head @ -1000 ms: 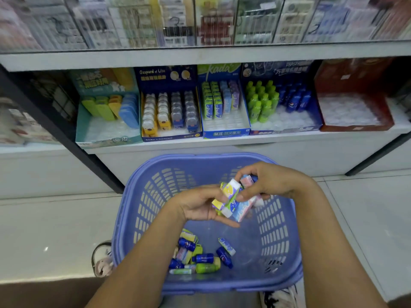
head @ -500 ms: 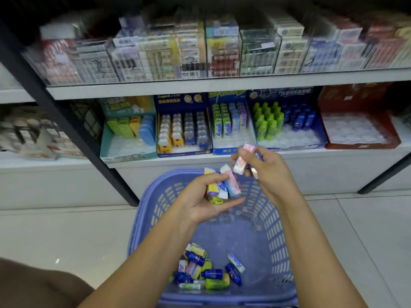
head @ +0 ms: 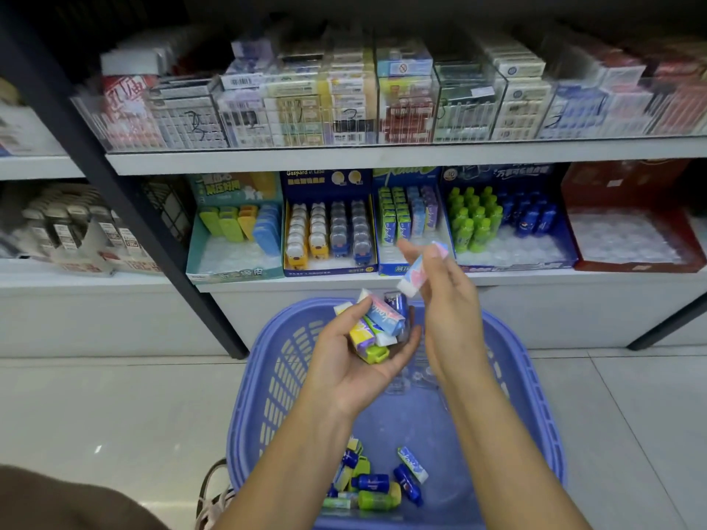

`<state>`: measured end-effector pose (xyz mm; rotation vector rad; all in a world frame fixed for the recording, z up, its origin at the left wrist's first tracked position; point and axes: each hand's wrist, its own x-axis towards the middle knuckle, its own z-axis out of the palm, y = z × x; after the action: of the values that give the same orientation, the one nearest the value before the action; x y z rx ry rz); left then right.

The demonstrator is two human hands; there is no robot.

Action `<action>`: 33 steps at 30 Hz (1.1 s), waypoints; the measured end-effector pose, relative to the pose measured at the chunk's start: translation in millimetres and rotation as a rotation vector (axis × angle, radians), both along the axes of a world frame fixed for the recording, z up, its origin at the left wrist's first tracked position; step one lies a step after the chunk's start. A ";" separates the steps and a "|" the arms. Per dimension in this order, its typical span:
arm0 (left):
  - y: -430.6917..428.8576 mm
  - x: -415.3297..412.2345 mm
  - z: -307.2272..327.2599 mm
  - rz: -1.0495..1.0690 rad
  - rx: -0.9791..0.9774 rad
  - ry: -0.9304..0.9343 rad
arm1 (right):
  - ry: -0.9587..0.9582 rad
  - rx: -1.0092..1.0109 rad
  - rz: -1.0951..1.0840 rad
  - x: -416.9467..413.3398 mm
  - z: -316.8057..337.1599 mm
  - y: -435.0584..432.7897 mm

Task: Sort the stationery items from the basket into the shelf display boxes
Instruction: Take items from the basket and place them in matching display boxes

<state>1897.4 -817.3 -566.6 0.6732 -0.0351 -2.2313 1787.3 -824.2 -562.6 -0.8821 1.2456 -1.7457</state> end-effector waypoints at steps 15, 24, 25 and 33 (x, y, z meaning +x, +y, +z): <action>-51.2 74.9 -11.2 0.350 0.010 -0.354 | 0.281 0.109 0.140 6.5 13.8 -72.9; -61.1 82.0 -19.1 0.293 0.031 -0.232 | 0.894 0.153 -0.243 -69.0 16.0 -122.6; -61.1 78.6 -20.1 0.275 0.038 -0.226 | 0.934 0.153 -0.284 -80.1 14.9 -122.1; -57.7 43.9 -18.5 0.113 0.036 -0.169 | 1.189 0.302 -0.152 -121.0 3.2 -133.3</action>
<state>1941.2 -875.1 -585.1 0.8613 -0.0401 -2.0670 1666.3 -957.5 -559.3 -1.7556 2.2710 -0.9947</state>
